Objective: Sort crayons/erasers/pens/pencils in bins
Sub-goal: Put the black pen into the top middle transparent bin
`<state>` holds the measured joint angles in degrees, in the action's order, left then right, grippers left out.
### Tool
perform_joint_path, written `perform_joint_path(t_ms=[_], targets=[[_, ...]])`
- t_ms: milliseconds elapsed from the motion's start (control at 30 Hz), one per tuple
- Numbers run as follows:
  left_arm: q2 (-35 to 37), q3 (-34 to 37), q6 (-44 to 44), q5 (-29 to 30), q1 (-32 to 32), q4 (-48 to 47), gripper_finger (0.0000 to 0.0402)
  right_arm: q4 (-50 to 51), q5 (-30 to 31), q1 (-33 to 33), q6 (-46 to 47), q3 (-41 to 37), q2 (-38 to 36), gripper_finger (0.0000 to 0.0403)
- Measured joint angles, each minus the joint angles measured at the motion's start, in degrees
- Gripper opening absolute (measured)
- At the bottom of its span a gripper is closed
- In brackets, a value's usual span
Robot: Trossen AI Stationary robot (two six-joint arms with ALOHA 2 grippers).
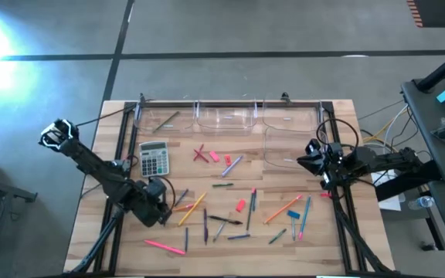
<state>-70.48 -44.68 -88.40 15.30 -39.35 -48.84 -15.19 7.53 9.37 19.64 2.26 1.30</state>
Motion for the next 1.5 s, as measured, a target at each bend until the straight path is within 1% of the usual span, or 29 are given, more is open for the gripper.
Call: perform_joint_path(t_ms=[167,400,600,700,867,1167,1500], targets=[[-1.2,0.1,0.0,-1.4,0.9,-0.1,0.0196,0.1,0.0,0.0,0.5,0.0,0.0,0.0031],[-5.3,0.0,-0.1,-2.0,1.2,1.9,0.0196,0.0,-0.1,0.0,-0.1,0.0,0.0,0.0031],[-9.0,0.0,-1.3,-5.7,1.8,1.9,0.0196,0.1,0.0,0.0,-0.1,0.0,0.0,0.0031],[-9.9,0.0,-1.6,-6.4,1.8,2.2,0.0196,0.1,0.0,0.0,-0.1,0.0,0.0,0.0031],[-10.9,0.0,-2.8,-7.8,1.8,3.3,0.0191,0.1,0.0,0.0,-0.1,0.0,0.0,0.0031],[-11.1,0.0,-2.8,-7.8,1.8,6.7,0.0168,0.1,0.0,0.0,-0.1,0.0,0.0,0.0031],[-11.1,0.0,-2.9,-8.2,1.8,6.8,0.0166,0.1,0.0,0.0,-0.1,0.0,0.0,0.0031]])
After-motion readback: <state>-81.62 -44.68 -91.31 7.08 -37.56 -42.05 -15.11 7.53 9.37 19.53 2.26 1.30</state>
